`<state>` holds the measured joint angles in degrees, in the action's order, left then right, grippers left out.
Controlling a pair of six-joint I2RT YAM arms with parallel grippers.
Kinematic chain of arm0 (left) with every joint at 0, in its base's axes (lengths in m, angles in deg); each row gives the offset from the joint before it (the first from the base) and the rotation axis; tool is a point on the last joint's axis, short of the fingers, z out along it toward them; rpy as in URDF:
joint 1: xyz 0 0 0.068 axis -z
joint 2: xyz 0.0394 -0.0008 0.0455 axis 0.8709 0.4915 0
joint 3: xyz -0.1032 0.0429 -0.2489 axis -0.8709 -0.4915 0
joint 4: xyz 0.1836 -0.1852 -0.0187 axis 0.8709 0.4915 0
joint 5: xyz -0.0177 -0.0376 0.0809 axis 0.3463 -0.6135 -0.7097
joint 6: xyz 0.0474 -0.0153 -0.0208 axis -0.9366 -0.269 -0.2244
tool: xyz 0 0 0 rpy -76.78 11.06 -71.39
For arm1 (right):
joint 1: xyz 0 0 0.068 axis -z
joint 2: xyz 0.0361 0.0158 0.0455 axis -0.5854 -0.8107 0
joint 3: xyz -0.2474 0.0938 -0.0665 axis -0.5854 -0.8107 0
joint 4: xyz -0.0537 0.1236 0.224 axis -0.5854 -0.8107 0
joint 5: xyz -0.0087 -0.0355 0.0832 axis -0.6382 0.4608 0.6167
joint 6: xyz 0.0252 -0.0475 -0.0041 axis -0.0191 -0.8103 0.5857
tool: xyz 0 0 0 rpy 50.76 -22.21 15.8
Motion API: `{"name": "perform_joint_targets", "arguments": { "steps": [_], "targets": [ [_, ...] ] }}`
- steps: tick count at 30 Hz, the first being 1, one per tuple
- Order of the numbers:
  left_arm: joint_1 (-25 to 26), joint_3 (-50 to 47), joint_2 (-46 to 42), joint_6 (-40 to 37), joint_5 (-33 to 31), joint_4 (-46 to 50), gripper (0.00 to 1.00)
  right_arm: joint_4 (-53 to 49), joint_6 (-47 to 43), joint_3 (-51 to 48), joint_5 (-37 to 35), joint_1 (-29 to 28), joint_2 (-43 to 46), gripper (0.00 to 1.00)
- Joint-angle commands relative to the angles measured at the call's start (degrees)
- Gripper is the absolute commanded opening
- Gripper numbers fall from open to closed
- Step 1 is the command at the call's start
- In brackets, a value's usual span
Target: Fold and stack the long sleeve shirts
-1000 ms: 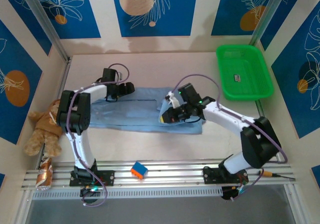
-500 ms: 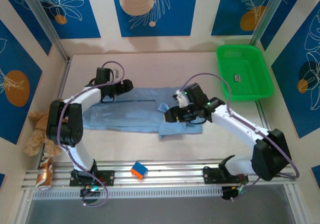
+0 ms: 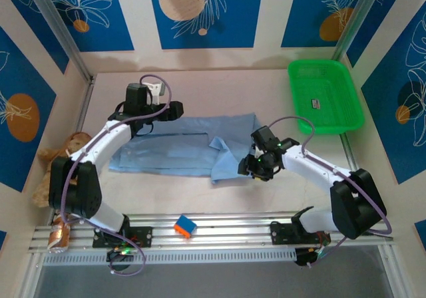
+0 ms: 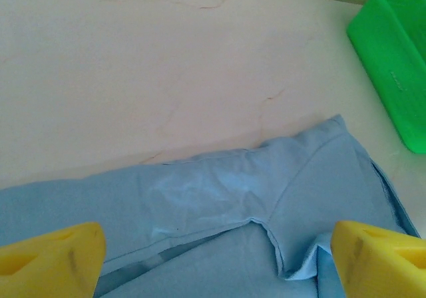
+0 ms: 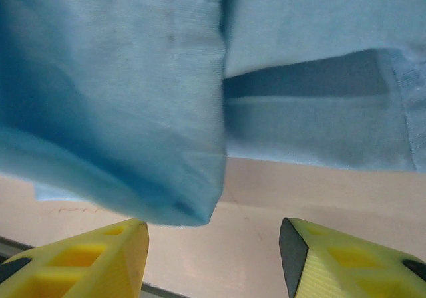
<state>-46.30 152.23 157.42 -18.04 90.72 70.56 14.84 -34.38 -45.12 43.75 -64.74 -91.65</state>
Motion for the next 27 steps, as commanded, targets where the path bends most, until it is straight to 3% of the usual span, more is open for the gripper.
{"name": "perform_joint_targets", "arguments": {
  "steps": [1,10,12,15,17,27],
  "targets": [
    [0.4,-2.3,-2.0,-3.4,0.4,1.4,0.88,2.8,3.9,0.9,-2.3,0.0,-2.1,0.56],
    [0.5,-6.0,-5.3,-4.2,-0.3,2.1,0.88,6.3,7.1,5.0,-4.0,-0.4,-9.1,0.50],
    [0.4,-6.1,-5.8,-4.2,-0.5,2.6,0.87,6.5,7.7,5.9,-5.0,-1.2,-9.6,0.41],
    [0.5,-6.5,-6.2,-3.5,0.3,2.2,0.88,5.9,7.1,8.2,-6.1,-2.3,-10.2,0.17],
    [0.5,-6.8,-6.4,-2.9,0.3,2.1,0.87,4.5,5.6,10.4,-7.1,-3.4,-10.2,0.09],
    [0.5,-10.3,-8.0,-0.5,0.0,0.6,0.87,0.4,-5.0,22.3,-8.0,-9.5,-10.7,0.00]
  ]
}}
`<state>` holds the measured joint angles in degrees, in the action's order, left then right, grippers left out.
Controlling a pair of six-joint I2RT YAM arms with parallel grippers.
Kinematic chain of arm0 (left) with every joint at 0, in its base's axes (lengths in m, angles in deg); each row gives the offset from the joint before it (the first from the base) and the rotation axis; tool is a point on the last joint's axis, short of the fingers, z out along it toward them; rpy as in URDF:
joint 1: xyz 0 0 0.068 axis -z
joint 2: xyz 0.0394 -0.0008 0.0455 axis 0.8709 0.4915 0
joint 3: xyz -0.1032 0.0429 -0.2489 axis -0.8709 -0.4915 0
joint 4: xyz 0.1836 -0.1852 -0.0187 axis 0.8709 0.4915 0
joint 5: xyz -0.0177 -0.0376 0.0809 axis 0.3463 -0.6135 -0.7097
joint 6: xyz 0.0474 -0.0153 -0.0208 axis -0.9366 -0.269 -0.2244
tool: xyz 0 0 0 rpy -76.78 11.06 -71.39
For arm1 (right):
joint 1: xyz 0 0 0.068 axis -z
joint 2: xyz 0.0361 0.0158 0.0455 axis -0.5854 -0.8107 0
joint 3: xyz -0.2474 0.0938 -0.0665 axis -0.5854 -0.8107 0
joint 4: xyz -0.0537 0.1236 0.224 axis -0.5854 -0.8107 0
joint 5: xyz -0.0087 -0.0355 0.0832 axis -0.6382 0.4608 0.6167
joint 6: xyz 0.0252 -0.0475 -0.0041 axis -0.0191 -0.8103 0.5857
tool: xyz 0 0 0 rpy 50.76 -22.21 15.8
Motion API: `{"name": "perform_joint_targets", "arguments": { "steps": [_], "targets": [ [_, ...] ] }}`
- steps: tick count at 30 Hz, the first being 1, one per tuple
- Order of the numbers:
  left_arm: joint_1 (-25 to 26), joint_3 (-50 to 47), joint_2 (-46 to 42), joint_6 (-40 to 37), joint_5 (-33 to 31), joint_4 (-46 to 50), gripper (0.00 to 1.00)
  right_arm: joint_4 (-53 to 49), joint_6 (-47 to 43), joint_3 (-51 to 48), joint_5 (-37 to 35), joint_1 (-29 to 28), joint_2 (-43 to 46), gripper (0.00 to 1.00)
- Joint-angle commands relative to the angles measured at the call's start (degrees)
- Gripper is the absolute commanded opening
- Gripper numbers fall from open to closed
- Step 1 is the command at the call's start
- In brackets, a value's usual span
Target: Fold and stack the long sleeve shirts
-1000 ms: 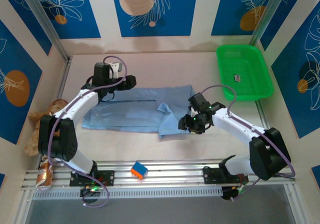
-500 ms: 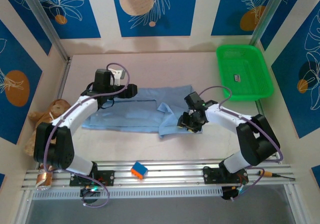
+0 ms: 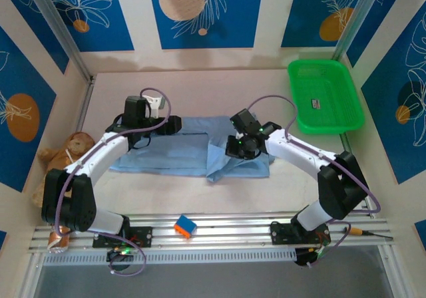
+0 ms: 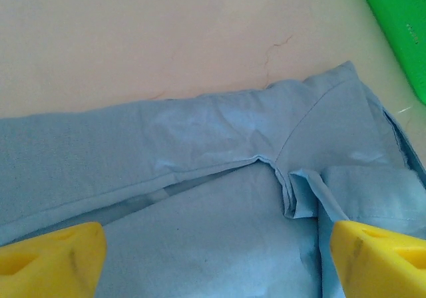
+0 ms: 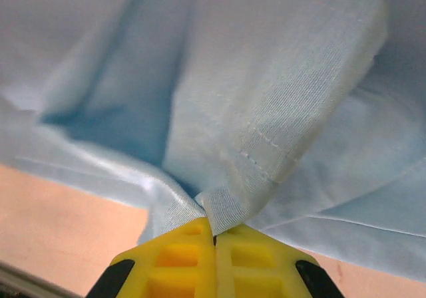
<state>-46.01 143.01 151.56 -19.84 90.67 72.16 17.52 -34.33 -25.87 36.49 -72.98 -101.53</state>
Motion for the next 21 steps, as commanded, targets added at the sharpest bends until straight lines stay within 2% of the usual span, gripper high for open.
{"name": "perform_joint_targets", "arguments": {
  "steps": [1,5,8,15,19,21],
  "targets": [
    [0.2,-1.4,-2.4,1.6,-0.2,-0.9,0.87,-2.8,-6.7,4.8,-0.9,-1.9,-1.9,0.00],
    [0.2,-2.7,-3.9,2.8,-1.7,-0.1,0.87,-3.9,-12.0,10.6,-1.3,-4.9,-5.5,0.00],
    [0.2,-4.0,-5.9,3.7,-3.1,0.6,0.87,-4.5,-15.5,15.4,0.9,-7.4,-8.9,0.00],
    [0.2,-7.4,-11.9,7.4,-10.3,4.8,0.87,-7.1,-18.9,24.2,3.1,-11.3,-19.1,0.00],
    [0.1,-8.2,-14.3,8.8,-16.1,8.4,0.88,-6.3,-19.6,29.5,4.0,-12.7,-24.8,0.03],
    [0.1,-7.8,-14.2,8.7,-17.9,9.7,0.88,-6.9,-19.6,33.4,2.9,-13.0,-27.8,0.10]
  ]
}}
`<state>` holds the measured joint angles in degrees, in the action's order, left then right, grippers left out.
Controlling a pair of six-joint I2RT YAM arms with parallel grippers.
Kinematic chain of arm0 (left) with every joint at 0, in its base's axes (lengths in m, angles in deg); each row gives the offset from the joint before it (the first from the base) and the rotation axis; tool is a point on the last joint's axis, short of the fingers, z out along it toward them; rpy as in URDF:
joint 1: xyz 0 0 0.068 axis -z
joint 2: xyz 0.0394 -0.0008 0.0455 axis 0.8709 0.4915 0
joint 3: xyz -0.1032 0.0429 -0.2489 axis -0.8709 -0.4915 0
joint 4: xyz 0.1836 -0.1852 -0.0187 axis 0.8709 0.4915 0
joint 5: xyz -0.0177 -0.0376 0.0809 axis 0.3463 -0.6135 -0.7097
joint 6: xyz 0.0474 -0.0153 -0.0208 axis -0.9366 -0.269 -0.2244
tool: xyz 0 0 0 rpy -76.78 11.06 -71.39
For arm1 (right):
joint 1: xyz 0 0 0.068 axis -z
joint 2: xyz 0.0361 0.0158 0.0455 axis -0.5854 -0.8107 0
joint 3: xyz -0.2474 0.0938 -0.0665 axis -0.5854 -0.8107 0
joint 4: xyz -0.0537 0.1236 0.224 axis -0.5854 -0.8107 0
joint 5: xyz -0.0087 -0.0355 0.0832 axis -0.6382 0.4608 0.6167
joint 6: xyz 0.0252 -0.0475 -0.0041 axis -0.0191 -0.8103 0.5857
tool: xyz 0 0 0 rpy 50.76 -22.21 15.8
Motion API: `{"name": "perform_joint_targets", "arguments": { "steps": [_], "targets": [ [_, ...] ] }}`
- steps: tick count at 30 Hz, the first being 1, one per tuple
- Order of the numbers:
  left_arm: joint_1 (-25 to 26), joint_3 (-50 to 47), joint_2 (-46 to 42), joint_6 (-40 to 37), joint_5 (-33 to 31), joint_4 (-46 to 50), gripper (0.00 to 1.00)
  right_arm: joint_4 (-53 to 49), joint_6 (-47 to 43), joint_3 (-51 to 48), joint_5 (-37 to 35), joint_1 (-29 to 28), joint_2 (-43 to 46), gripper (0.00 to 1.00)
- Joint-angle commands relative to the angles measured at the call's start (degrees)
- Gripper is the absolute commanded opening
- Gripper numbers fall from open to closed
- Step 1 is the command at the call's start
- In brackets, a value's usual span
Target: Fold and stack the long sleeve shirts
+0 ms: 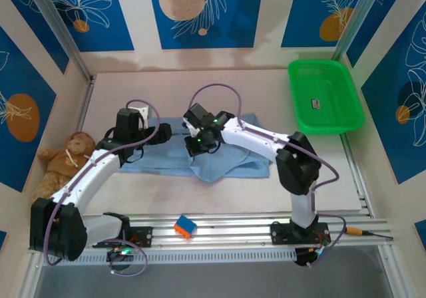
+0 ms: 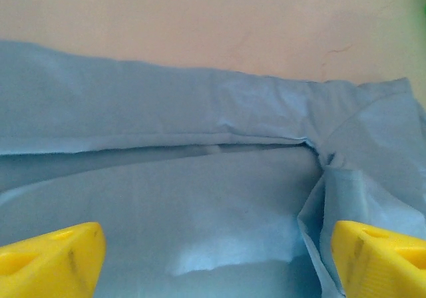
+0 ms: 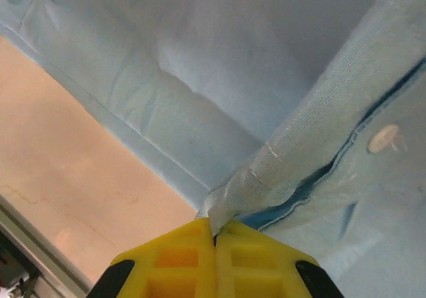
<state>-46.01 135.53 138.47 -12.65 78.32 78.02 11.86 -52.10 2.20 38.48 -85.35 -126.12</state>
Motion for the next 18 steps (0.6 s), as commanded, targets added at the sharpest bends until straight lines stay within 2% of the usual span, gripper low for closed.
{"name": "perform_joint_targets", "arguments": {
  "steps": [1,4,7,10,13,15,18],
  "targets": [
    [0.1,-0.1,-1.0,1.2,-5.4,4.0,0.88,-2.0,-1.7,7.1,0.1,-0.7,-4.4,0.17],
    [0.0,1.3,-0.1,0.3,-4.9,4.2,0.89,-3.0,0.0,10.2,-3.3,-0.5,-6.1,0.41],
    [0.1,3.3,0.8,-1.9,-3.5,4.0,0.89,-2.5,3.2,8.2,-4.8,0.7,-3.2,0.56],
    [0.3,5.6,2.1,-5.7,2.5,2.5,0.90,-1.5,6.6,2.2,-5.9,3.0,3.4,0.63],
    [2.3,8.9,5.4,-12.0,8.4,2.2,0.90,0.2,8.7,-6.2,-7.3,5.2,12.0,0.74],
    [4.8,12.6,9.0,-17.3,10.2,4.7,0.89,0.6,10.2,-11.7,-7.5,7.3,16.8,0.76],
    [9.5,19.9,17.3,-26.6,9.5,11.8,0.88,2.1,12.4,-21.3,-5.8,11.5,22.6,0.77]
  ]
}}
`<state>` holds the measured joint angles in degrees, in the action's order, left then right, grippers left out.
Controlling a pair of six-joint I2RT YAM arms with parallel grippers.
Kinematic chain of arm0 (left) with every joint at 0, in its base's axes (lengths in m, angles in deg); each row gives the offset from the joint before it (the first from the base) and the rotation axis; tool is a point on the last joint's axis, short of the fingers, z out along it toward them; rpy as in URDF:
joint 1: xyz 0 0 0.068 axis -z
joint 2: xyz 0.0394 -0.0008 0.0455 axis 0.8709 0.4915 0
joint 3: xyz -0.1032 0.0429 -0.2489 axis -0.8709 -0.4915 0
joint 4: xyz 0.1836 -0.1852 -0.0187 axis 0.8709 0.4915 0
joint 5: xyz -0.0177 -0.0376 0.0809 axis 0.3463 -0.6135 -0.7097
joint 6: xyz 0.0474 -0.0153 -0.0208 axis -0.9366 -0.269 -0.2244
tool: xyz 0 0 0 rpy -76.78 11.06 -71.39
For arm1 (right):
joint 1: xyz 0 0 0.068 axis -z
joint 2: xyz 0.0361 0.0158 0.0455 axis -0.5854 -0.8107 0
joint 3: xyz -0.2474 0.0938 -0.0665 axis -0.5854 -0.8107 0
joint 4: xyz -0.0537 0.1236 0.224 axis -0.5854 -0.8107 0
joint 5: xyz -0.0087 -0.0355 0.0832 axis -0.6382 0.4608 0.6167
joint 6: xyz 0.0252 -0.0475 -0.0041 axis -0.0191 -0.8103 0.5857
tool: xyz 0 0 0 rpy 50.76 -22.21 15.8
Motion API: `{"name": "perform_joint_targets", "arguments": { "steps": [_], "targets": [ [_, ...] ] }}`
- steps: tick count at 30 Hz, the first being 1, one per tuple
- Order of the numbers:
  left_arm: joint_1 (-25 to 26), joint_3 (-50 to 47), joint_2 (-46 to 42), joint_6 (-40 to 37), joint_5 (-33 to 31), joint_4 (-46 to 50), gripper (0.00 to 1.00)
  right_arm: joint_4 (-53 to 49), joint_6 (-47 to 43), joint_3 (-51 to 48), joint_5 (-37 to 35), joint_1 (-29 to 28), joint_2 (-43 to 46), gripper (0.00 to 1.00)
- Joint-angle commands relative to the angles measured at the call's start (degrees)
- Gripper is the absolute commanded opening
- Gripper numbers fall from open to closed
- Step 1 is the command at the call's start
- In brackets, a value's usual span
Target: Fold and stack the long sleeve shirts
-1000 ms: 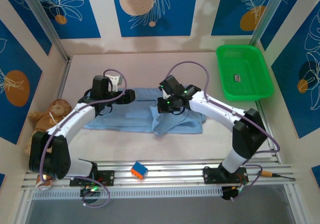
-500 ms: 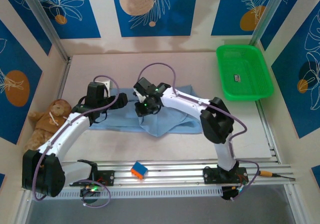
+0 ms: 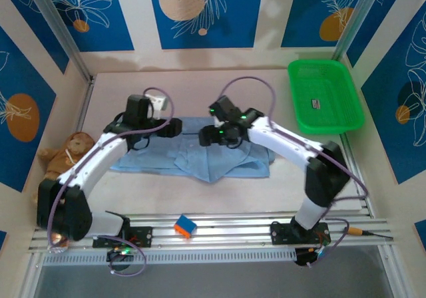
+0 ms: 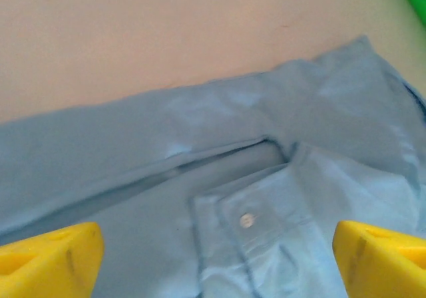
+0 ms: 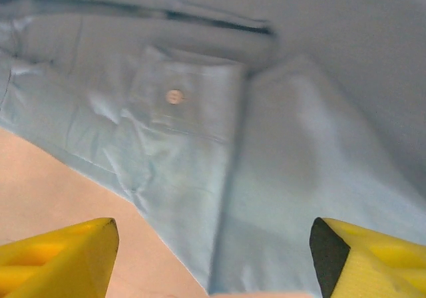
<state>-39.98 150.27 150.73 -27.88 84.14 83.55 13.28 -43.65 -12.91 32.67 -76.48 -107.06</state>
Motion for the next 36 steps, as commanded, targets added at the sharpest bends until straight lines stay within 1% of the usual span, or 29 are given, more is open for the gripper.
{"name": "perform_joint_targets", "arguments": {
  "steps": [1,4,6,8,12,14,16,19,22,27,30,33,35,36],
  "targets": [
    [4.9,8.0,8.1,-14.3,2.6,9.1,0.88,1.3,4.6,-8.8,1.0,3.8,5.0,0.78],
    [8.8,15.5,16.7,-21.9,0.2,15.9,0.84,4.5,5.6,-16.3,3.5,6.7,9.8,0.78],
    [10.4,19.0,21.4,-26.2,-1.3,18.7,0.82,5.3,5.7,-19.6,4.5,8.0,11.7,0.78],
    [10.8,20.8,24.5,-28.8,-2.3,19.4,0.80,4.7,5.5,-21.2,4.9,8.9,12.8,0.78],
    [11.2,22.8,28.2,-33.1,-1.6,18.5,0.78,4.0,4.3,-22.6,5.4,9.3,13.7,0.78],
    [11.2,24.5,30.4,-35.3,-1.0,19.9,0.77,3.5,3.8,-22.7,5.4,9.4,13.6,0.78],
    [11.2,26.7,33.2,-37.5,-1.7,22.4,0.77,3.1,3.5,-22.9,5.5,9.6,13.7,0.78],
    [11.2,28.3,35.6,-39.2,-1.6,23.9,0.76,2.8,3.1,-23.3,5.5,9.7,13.8,0.78],
    [11.2,29.6,37.0,-39.6,-0.2,23.3,0.76,2.7,2.9,-23.6,5.6,10.1,13.7,0.77],
    [11.2,32.7,40.3,-39.9,0.0,24.8,0.75,2.6,2.7,-23.7,5.9,10.4,13.5,0.77],
    [11.2,32.8,41.0,-39.9,1.4,25.0,0.67,2.5,2.6,-23.8,5.6,10.5,13.8,0.76],
    [11.2,32.6,41.3,-39.7,2.9,25.1,0.51,2.4,2.6,-23.8,5.6,10.7,13.7,0.76],
    [11.2,32.4,41.3,-39.3,3.3,25.1,0.38,2.4,2.6,-23.8,5.6,10.8,13.6,0.76],
    [11.2,32.2,41.1,-39.1,3.6,25.0,0.34,2.3,2.6,-23.6,5.6,10.8,13.5,0.75]
  ]
}}
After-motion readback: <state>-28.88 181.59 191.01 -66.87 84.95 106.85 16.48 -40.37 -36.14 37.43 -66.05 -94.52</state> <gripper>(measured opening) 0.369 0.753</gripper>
